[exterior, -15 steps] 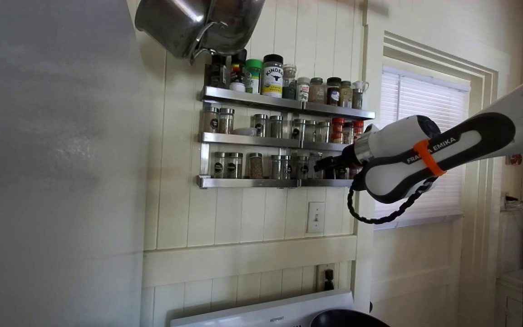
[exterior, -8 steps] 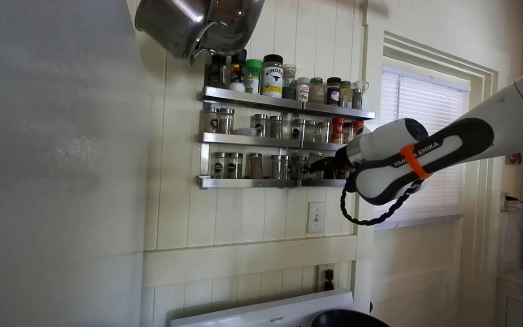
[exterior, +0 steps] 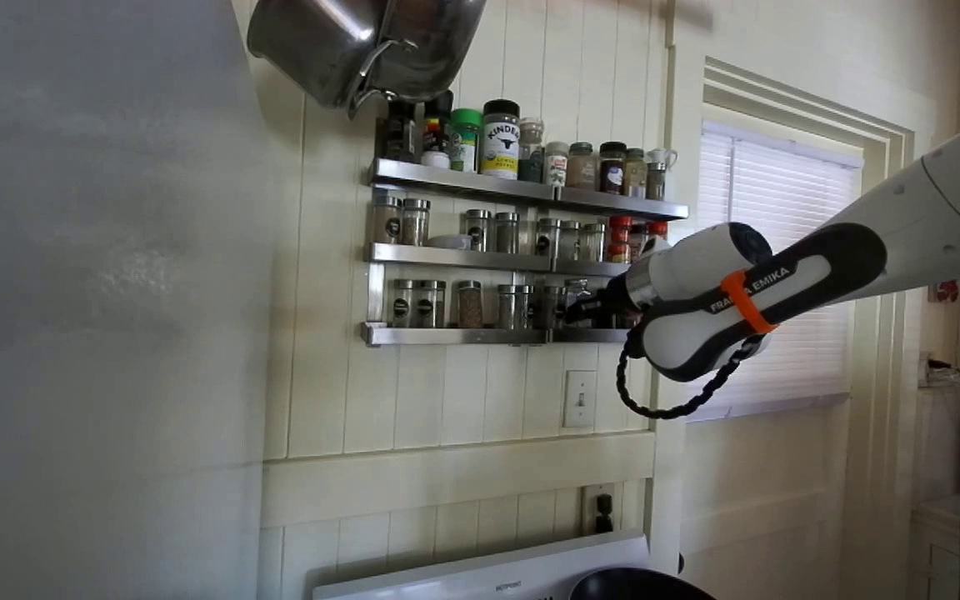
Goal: Grab a bottle, then put some spice onto the pan
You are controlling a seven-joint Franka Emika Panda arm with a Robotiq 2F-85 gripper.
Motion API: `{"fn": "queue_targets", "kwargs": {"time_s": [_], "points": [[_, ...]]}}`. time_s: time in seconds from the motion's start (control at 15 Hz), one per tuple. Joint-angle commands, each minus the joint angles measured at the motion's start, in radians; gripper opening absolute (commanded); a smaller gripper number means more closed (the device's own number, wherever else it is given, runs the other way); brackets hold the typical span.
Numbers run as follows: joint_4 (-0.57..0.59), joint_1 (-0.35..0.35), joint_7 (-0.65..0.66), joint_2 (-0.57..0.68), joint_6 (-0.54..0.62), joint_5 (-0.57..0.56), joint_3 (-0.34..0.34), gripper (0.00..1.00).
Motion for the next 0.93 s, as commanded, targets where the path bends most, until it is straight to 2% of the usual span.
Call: {"fn": "queue_targets", "kwargs": {"time_s": [0.0,0.13,0.33,0.53,0.87], "points": [[0.019,-0.201,-0.052,0.019,-0.020,0.031,0.216,0.23],[0.022,-0.269,-0.066,0.023,-0.013,0.029,0.284,0.23],[0.022,-0.338,-0.075,0.020,0.000,0.031,0.339,0.23],[0.003,-0.374,-0.078,0.010,0.013,0.030,0.372,0.23],[-0.017,-0.396,-0.096,0.002,0.028,0.021,0.406,0.23]]}}
